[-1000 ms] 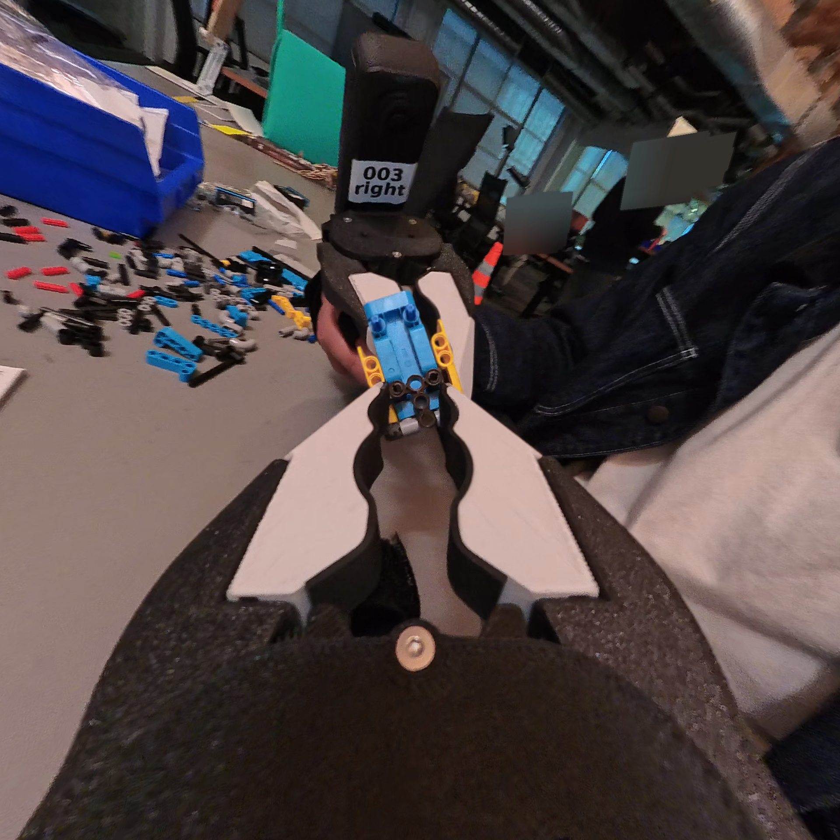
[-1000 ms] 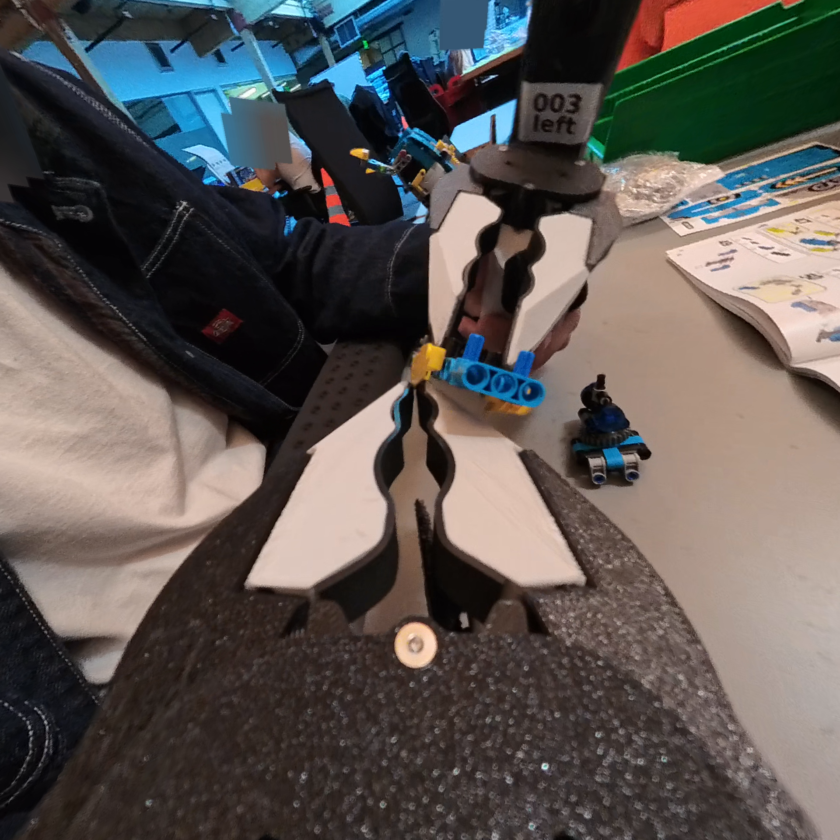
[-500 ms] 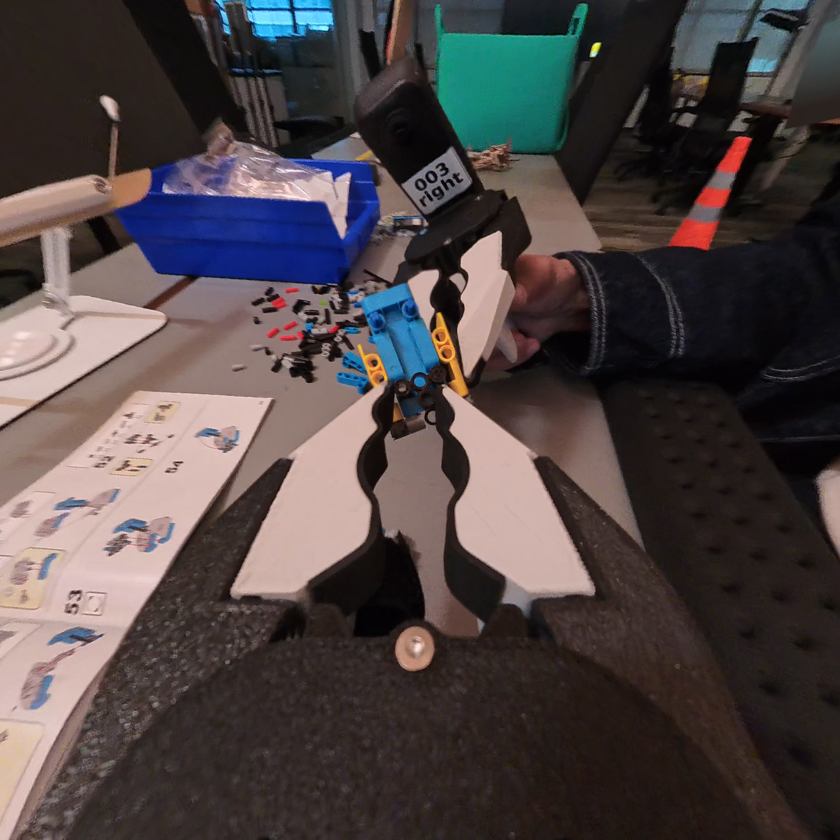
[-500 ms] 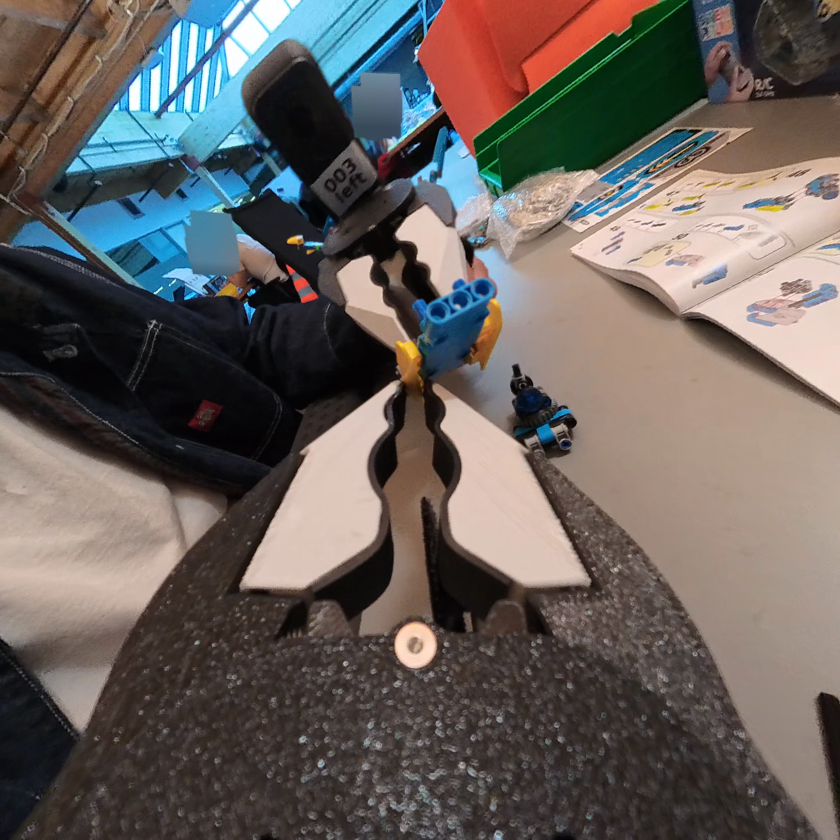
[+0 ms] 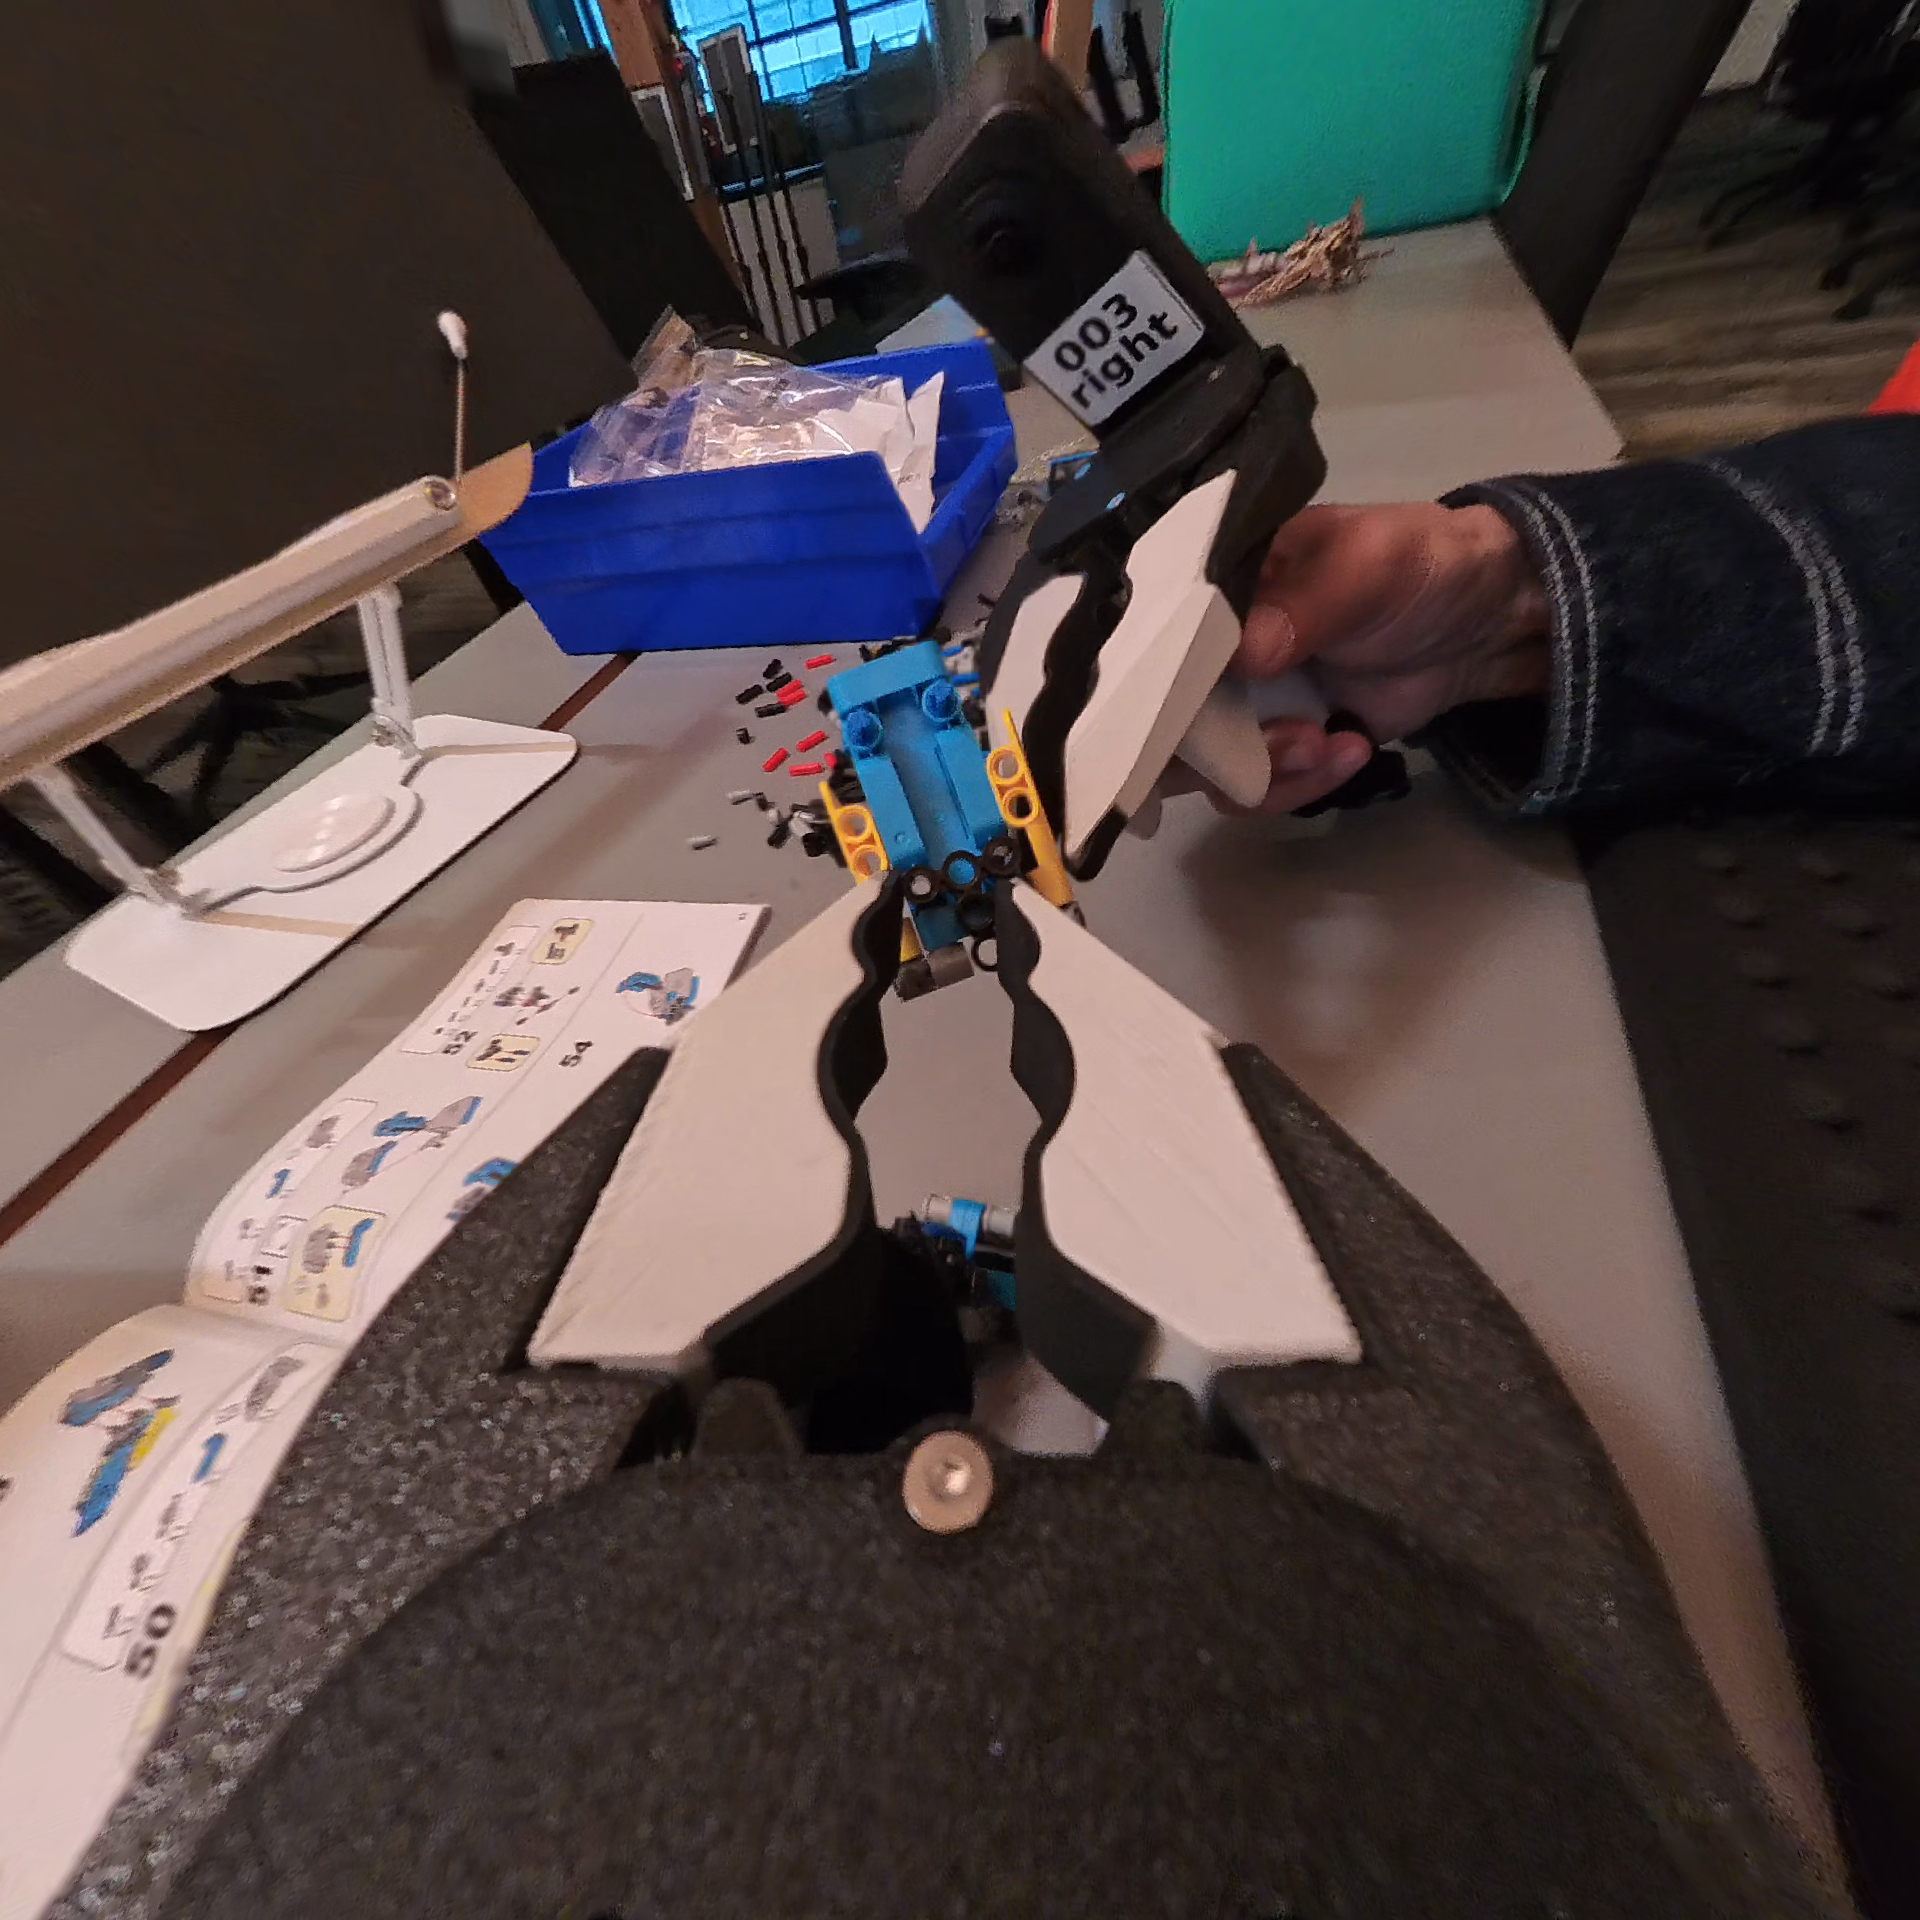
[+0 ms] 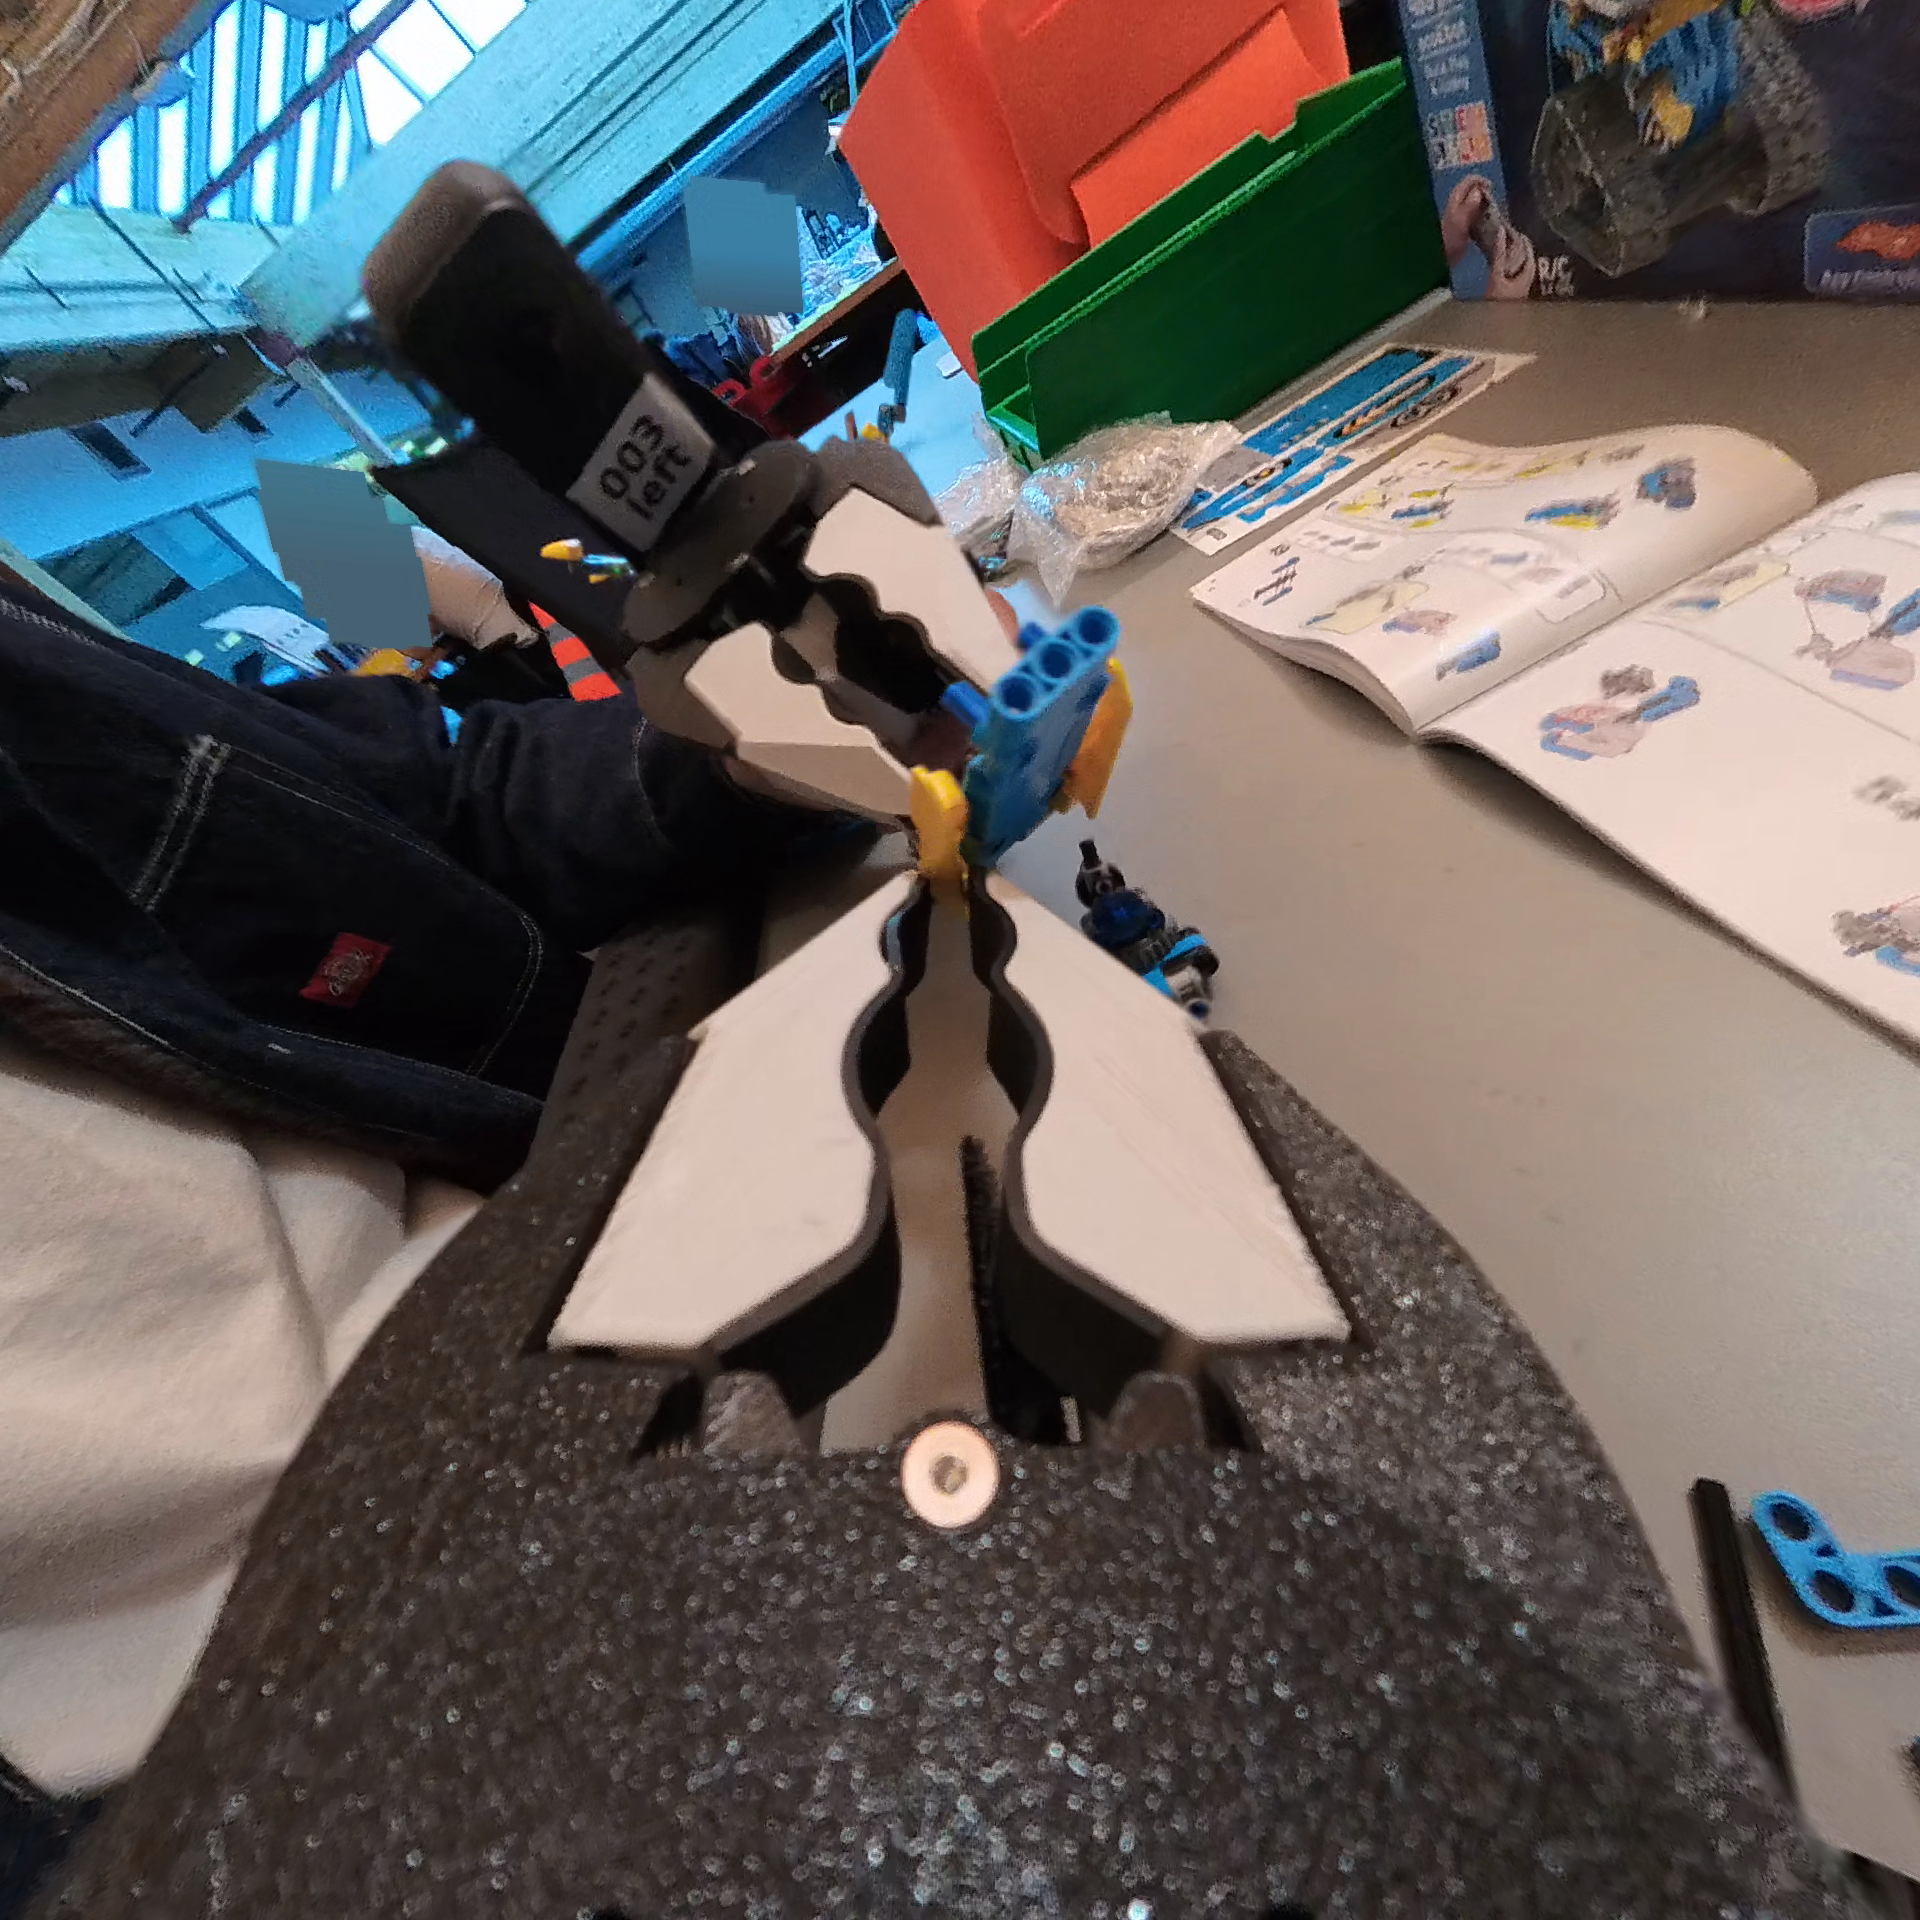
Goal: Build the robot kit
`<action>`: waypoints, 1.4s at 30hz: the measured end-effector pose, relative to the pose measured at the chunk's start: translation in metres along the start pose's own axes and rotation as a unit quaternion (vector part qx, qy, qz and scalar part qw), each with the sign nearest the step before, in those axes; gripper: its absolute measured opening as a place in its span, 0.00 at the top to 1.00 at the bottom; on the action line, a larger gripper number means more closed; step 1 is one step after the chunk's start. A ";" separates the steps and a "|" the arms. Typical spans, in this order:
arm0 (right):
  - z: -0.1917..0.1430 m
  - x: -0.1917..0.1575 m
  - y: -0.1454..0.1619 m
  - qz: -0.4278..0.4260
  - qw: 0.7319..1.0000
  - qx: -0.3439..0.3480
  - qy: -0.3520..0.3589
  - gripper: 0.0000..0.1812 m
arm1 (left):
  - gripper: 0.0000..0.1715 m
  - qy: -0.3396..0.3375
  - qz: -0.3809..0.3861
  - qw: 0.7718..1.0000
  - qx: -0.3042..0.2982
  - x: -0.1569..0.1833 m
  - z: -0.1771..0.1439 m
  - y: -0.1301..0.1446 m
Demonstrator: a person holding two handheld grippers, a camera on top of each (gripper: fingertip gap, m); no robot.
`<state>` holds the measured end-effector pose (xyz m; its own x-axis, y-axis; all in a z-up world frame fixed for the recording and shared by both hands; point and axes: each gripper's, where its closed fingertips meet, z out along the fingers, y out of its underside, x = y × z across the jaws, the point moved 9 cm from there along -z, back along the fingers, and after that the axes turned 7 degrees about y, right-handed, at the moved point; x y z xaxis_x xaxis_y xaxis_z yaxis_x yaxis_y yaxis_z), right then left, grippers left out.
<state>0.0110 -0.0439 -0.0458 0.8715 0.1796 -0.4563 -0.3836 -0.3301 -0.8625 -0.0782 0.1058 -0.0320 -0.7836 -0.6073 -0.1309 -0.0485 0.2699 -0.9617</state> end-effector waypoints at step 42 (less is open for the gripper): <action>0.016 0.013 0.022 -0.217 0.953 -0.134 0.162 0.76 | 0.76 0.110 -0.139 0.974 -0.144 -0.030 -0.033 0.046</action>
<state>0.0089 -0.0342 -0.0738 0.9957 0.0716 0.0590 0.0879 -0.5234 -0.8476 -0.0774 0.1610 -0.0647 -0.8269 -0.5216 0.2101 -0.4254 0.3358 -0.8404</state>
